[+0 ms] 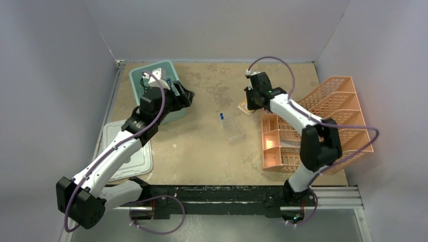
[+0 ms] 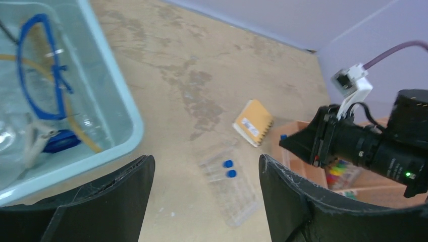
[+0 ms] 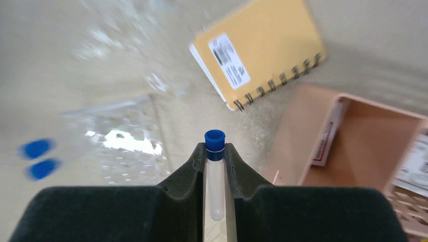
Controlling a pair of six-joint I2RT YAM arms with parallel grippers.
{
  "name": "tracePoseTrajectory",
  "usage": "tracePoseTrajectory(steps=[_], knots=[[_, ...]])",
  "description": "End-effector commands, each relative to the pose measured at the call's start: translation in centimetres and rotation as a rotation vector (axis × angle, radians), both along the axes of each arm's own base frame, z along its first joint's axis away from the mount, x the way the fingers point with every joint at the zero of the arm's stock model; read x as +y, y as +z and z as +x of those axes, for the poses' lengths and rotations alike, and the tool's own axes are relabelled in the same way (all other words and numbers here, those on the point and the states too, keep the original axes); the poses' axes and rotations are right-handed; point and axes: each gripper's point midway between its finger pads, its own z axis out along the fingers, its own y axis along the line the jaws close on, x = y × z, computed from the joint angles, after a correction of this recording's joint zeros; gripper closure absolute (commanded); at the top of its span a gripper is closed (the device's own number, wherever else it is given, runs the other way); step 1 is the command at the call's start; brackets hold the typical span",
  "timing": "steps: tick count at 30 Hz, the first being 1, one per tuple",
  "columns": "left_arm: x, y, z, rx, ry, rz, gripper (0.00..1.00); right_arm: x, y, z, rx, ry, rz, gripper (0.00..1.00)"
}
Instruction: Organize the chemistry lab equipment
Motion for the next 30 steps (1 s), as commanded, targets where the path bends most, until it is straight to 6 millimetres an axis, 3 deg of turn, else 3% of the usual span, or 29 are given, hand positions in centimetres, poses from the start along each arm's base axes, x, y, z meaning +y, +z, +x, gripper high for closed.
tracePoseTrajectory(steps=[1,8,12,16,21,25,30], knots=[[-3.7,4.4,-0.5,-0.139,-0.175,-0.149,0.26,1.6,9.6,1.7,-0.280,-0.036,0.192,0.90],[-8.8,5.8,-1.5,-0.170,-0.328,-0.244,0.26,5.0,18.4,-0.4,-0.428,-0.003,0.540,0.89],[-12.7,6.9,-2.4,-0.177,-0.428,-0.300,0.28,6.8,22.0,-2.0,-0.454,0.025,0.730,0.89],[-15.2,7.4,-2.8,-0.168,-0.502,-0.334,0.32,7.8,24.9,-3.2,-0.471,0.054,0.858,0.89],[-17.2,8.3,-3.8,-0.187,-0.592,-0.413,0.33,8.7,26.5,-4.4,-0.452,0.095,0.939,0.89],[-17.7,8.7,-3.7,-0.182,-0.601,-0.439,0.36,9.3,27.3,-5.1,-0.430,0.115,0.997,0.88],[-18.3,8.9,-3.7,-0.176,-0.625,-0.462,0.51,9.8,27.7,-5.8,-0.407,0.138,1.044,0.88]])
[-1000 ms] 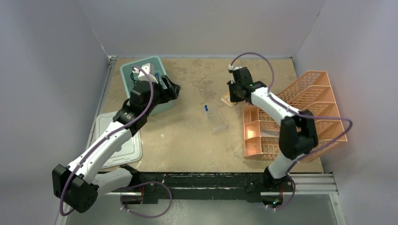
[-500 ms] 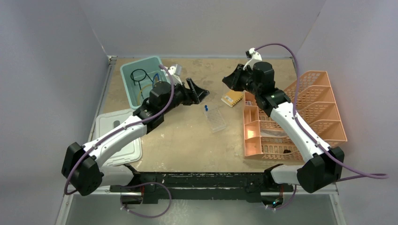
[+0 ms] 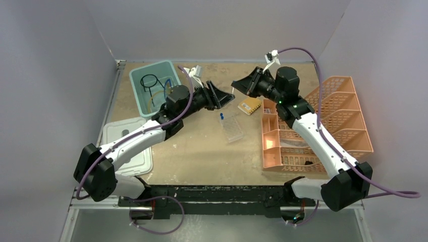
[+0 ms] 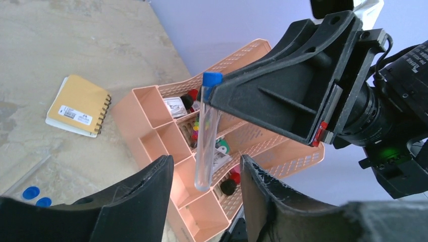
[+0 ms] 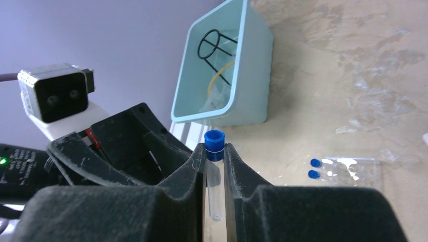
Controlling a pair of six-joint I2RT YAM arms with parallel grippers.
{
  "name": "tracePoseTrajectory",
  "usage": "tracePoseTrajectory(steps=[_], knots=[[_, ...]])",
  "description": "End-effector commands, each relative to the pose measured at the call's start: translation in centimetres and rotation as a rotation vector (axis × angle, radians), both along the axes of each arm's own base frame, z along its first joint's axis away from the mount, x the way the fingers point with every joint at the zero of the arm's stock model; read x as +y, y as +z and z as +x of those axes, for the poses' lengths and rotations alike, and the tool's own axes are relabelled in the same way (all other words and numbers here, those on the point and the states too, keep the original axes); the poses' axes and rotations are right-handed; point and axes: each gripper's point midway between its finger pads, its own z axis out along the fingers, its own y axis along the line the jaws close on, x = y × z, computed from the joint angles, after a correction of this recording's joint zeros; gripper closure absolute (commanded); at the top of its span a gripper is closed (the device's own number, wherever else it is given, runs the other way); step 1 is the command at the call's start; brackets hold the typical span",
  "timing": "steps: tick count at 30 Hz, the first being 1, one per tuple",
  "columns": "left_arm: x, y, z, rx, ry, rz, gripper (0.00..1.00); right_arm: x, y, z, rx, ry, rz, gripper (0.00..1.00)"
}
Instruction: Organize the chemistry lab equipment
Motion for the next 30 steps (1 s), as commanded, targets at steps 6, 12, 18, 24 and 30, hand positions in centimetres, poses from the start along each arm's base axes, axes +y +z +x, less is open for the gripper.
tracePoseTrajectory(steps=[6,12,18,24,30], knots=[[-1.4,4.8,-1.0,-0.121,-0.095,-0.084,0.71,0.8,3.0,-2.1,-0.046,0.075,0.112,0.87],[-1.3,3.6,-1.1,-0.170,-0.109,0.028,0.91,0.8,3.5,-2.6,-0.040,0.083,0.132,0.85],[-1.5,3.0,-1.3,-0.229,-0.157,0.128,1.00,1.1,3.7,-3.0,-0.011,0.108,0.143,0.82],[-0.9,1.7,-1.9,-0.335,-0.221,0.286,1.00,1.0,2.2,-3.0,0.091,0.107,0.066,0.56],[0.4,0.0,-3.8,-0.376,-0.384,0.500,1.00,1.6,0.4,-6.1,0.255,0.249,0.011,0.56]])
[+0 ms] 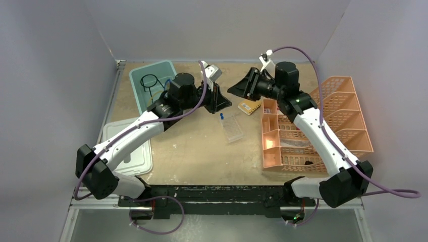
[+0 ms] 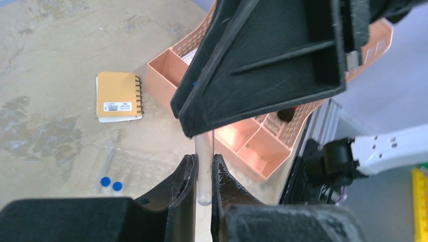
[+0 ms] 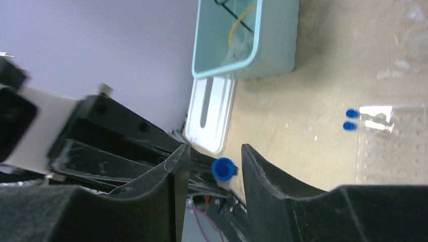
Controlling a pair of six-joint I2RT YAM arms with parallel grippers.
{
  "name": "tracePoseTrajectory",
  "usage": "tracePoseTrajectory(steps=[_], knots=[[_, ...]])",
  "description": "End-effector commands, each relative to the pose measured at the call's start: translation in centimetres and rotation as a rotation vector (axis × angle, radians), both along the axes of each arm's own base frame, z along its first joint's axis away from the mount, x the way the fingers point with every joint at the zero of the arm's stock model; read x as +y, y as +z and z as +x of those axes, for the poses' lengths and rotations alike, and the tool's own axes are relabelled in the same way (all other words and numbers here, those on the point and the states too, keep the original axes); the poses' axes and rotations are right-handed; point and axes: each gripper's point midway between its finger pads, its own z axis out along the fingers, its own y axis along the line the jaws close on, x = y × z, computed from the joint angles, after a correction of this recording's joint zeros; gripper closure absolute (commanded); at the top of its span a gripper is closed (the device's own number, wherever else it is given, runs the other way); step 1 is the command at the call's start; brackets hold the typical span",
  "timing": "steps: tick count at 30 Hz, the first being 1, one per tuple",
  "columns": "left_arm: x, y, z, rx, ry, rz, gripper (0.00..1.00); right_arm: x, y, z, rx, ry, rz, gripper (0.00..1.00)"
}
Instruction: Organize the chemistry lab equipment
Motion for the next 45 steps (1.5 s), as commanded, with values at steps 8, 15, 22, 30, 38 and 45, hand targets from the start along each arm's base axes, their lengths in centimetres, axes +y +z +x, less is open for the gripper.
tracePoseTrajectory(steps=[8,15,22,30,38,45], knots=[[1.4,-0.4,-2.4,-0.119,-0.264,0.200,1.00,-0.4,-0.2,-4.0,0.097,0.155,-0.054,0.60],[1.9,0.1,-1.8,-0.114,-0.283,0.182,1.00,-0.2,0.7,-4.2,0.088,0.189,-0.022,0.73],[2.1,0.1,-2.1,-0.123,-0.311,0.176,1.00,0.0,-0.1,-3.2,0.099,0.187,-0.028,0.70],[2.4,-0.2,-2.1,-0.123,-0.312,0.184,1.00,0.8,-0.5,-3.1,0.105,0.246,-0.001,0.81],[3.6,-0.5,0.8,-0.093,-0.110,0.212,0.72,-0.3,-1.8,-2.0,0.067,0.180,-0.092,0.90],[9.2,0.7,6.4,-0.054,0.319,0.166,0.52,-5.7,-7.2,2.6,-0.060,-0.086,-0.470,0.91]])
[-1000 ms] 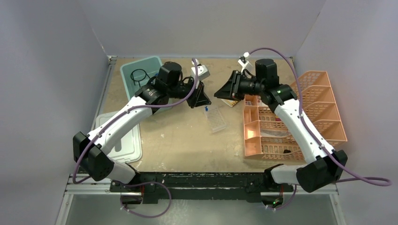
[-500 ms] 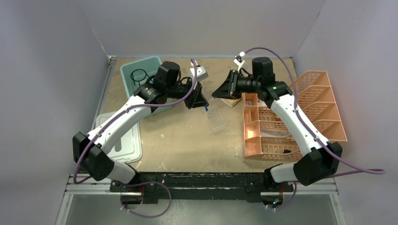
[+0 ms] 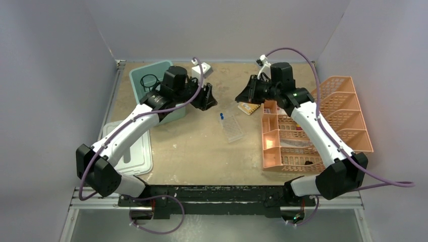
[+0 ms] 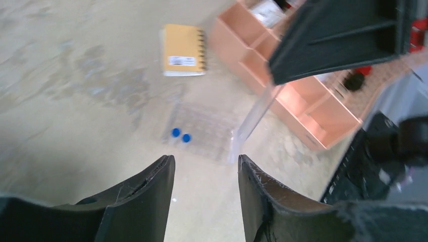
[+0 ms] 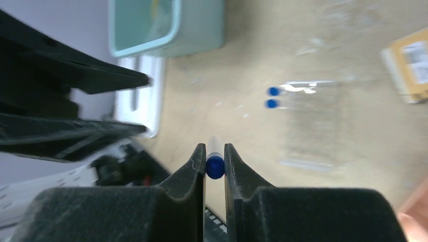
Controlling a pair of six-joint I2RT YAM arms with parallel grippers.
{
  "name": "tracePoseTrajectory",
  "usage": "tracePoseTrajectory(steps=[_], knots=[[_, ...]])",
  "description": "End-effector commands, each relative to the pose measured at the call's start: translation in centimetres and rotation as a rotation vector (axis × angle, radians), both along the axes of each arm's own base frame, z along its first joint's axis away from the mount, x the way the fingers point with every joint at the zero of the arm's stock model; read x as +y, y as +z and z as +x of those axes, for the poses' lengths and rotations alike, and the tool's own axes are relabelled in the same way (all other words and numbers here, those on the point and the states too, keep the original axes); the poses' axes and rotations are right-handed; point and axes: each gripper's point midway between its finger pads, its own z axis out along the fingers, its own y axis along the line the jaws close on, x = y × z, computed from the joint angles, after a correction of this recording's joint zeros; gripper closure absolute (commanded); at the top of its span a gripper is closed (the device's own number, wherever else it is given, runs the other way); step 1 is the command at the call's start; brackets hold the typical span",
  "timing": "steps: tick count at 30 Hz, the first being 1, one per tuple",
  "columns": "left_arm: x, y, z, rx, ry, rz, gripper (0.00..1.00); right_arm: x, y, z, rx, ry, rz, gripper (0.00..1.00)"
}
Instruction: Organize the chemistry lab equipment
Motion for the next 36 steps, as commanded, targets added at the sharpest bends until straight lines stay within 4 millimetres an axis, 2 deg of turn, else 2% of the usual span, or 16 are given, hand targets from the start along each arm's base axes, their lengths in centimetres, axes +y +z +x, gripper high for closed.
tracePoseTrajectory(steps=[1,4,8,13,19,31,36], knots=[[4.8,4.3,4.3,-0.092,0.344,-0.121,0.51,-4.0,-2.2,3.0,-0.170,-0.143,-0.268,0.91],[7.4,5.7,5.2,-0.130,0.505,-0.161,0.50,-4.7,-3.6,3.4,-0.212,-0.194,-0.401,0.92],[10.3,7.2,5.7,-0.152,0.700,-0.220,0.50,-2.4,-5.0,2.8,-0.290,-0.171,-0.517,0.92],[11.6,9.3,5.0,-0.177,0.757,-0.267,0.50,0.1,-6.8,2.1,-0.313,-0.134,-0.616,0.92],[13.6,10.3,4.7,-0.211,0.845,-0.283,0.49,2.1,-9.1,1.5,-0.301,-0.092,-0.657,0.93],[13.9,8.7,4.8,-0.188,0.873,-0.266,0.49,3.9,-11.9,1.7,-0.338,-0.067,-0.643,0.93],[13.8,8.8,4.8,-0.191,0.866,-0.274,0.49,4.2,-13.0,1.7,-0.329,-0.070,-0.631,0.93]])
